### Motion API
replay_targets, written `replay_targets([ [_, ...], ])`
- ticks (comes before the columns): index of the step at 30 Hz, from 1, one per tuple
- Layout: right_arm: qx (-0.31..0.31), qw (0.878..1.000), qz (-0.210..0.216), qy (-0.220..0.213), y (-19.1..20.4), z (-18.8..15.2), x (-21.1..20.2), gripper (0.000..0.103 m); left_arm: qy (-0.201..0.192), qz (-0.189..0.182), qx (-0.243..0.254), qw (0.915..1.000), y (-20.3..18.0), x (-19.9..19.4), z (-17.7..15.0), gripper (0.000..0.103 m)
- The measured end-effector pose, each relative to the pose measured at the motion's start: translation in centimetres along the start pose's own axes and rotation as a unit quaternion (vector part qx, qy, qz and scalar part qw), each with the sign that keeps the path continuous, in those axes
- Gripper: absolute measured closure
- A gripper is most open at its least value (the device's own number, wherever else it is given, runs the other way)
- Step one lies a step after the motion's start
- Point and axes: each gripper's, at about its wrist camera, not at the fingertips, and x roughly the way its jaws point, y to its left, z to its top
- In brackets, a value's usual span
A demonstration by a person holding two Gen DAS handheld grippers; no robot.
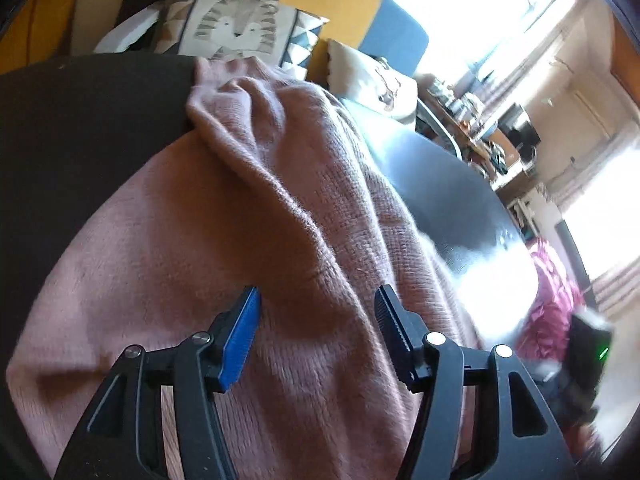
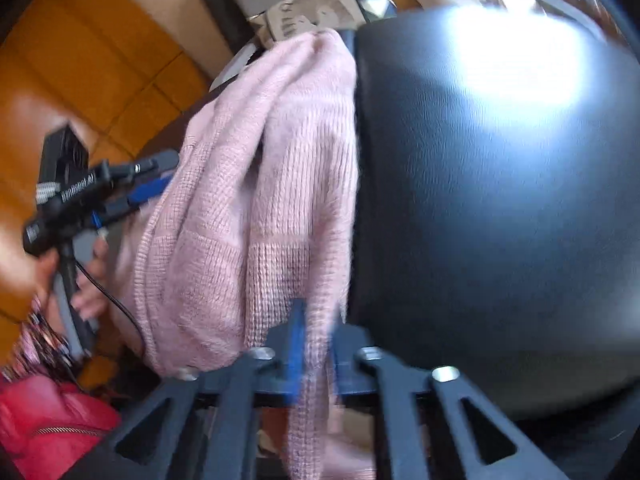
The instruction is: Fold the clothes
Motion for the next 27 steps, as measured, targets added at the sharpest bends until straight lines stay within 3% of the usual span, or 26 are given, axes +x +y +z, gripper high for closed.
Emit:
replay_targets([
  [5, -0.07, 0.987, -0.146, -0.023, -2.3, 2.5, -1.9, 0.099, -0.031, -0.025, 0.004, 0.9992, 1.2, 0.5, -0.8, 0.041],
  [8, -0.088, 0.976, -0.198, -0.028, -5.0, 4.2, -2.4, 0.099, -0.049, -0.022, 0.029, 0.9981, 0.8, 0.4, -1.3, 0.041],
  [12, -0.109, 0.961, -0.254, -0.025, -8.7, 7.9, -1.7, 0.099, -0.053, -0.037, 0.025, 0.9976, 1.1, 0.5, -1.3, 0.036],
  [17, -0.104, 0.958, -0.266, -0.025, -11.4, 9.7, -0.3, 0.097, -0.051, -0.06, 0.019, 0.9967, 1.4, 0.4, -1.1, 0.032],
  [20, -0.082, 0.958, -0.272, -0.03, -12.6, 10.2, 0.1, 0.085, -0.05, -0.07, 0.015, 0.9961, 1.6, 0.4, -1.0, 0.031],
  [22, -0.055, 0.952, -0.297, -0.054, -12.4, 10.8, -0.5, 0.083, -0.052, -0.079, 0.009, 0.9955, 1.8, 0.4, -1.0, 0.031],
  [24, -0.024, 0.942, -0.307, -0.13, -10.8, 10.6, -2.6, 0.082, -0.055, -0.091, 0.0, 0.9943, 2.2, 0.3, -1.0, 0.03],
  [26, -0.013, 0.949, -0.26, -0.178, -9.0, 9.8, -4.0, 0.082, -0.051, -0.064, 0.012, 0.9966, 1.3, 0.4, -0.8, 0.03],
  [27, -0.013, 0.953, -0.241, -0.181, -8.3, 9.5, -4.0, 0.082, -0.048, -0.05, 0.018, 0.9974, 0.8, 0.4, -0.7, 0.03],
])
